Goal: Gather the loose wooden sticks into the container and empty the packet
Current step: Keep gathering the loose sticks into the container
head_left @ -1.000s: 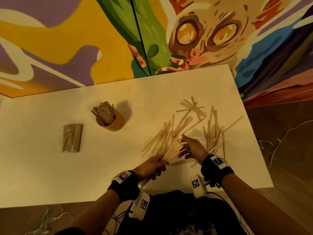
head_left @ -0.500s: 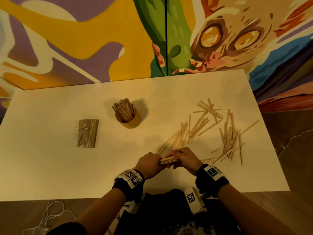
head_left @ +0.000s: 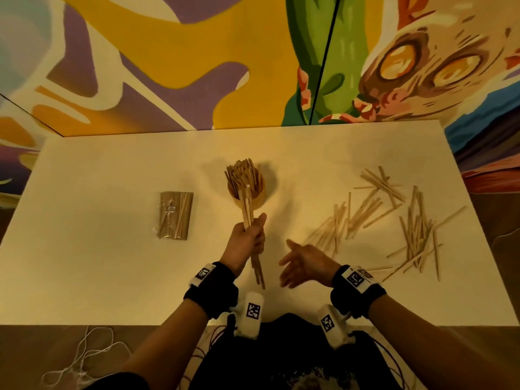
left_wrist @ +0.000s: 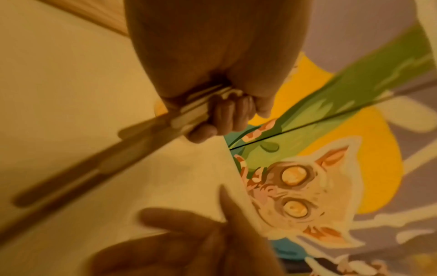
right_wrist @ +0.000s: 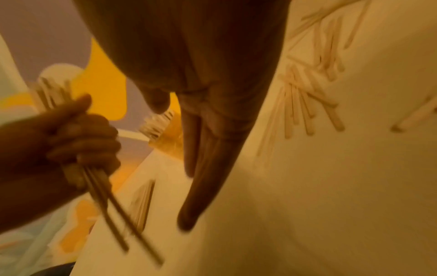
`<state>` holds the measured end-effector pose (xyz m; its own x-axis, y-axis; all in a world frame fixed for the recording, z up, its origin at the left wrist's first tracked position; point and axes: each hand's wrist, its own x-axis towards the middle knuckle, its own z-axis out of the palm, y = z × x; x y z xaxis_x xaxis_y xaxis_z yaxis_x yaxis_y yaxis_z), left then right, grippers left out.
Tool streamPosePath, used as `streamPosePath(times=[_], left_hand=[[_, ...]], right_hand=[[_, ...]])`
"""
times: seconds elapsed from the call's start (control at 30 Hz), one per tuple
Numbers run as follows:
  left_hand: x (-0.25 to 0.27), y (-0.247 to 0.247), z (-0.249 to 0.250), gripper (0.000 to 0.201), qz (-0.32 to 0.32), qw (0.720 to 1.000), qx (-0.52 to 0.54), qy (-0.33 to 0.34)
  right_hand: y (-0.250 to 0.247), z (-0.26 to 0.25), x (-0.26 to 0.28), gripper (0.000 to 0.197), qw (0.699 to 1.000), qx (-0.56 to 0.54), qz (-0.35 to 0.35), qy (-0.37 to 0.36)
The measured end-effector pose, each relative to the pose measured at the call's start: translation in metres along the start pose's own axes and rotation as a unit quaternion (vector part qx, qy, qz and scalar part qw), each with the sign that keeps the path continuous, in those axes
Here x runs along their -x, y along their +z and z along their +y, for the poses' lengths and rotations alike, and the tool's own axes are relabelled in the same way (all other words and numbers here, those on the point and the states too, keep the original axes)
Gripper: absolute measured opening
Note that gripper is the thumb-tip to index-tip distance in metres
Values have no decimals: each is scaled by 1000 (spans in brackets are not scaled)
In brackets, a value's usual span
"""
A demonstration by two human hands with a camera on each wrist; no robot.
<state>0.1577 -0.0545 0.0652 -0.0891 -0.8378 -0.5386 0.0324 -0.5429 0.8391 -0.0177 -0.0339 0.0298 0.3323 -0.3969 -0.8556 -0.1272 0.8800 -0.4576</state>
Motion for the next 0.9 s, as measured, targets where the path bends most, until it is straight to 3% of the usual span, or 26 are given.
streamPosePath(times=[0.1,0.2,0.37,0.47,0.63,0.9], left_hand=[[-1,-6,3,43,-12,997,78,14],[-3,-10,0,47,-15,995,94,16],[-6,-23,6,45,-11,993,113,25],[-9,-30,9,41,-4,991,129,29],[-12,-38,10,43,-7,991,129,32],[-16,-42,6,41,-22,995,100,19]], right_hand=[[22,0,-7,72,991,0,-95,90],[38,-15,-11,64,985,-14,-130,114],[57,-25,-22,64,986,79,-91,115],[67,-26,-29,67,984,80,-82,139],[76,-31,-33,64,990,24,-74,117],[84,-43,-27,43,997,-4,-75,33]])
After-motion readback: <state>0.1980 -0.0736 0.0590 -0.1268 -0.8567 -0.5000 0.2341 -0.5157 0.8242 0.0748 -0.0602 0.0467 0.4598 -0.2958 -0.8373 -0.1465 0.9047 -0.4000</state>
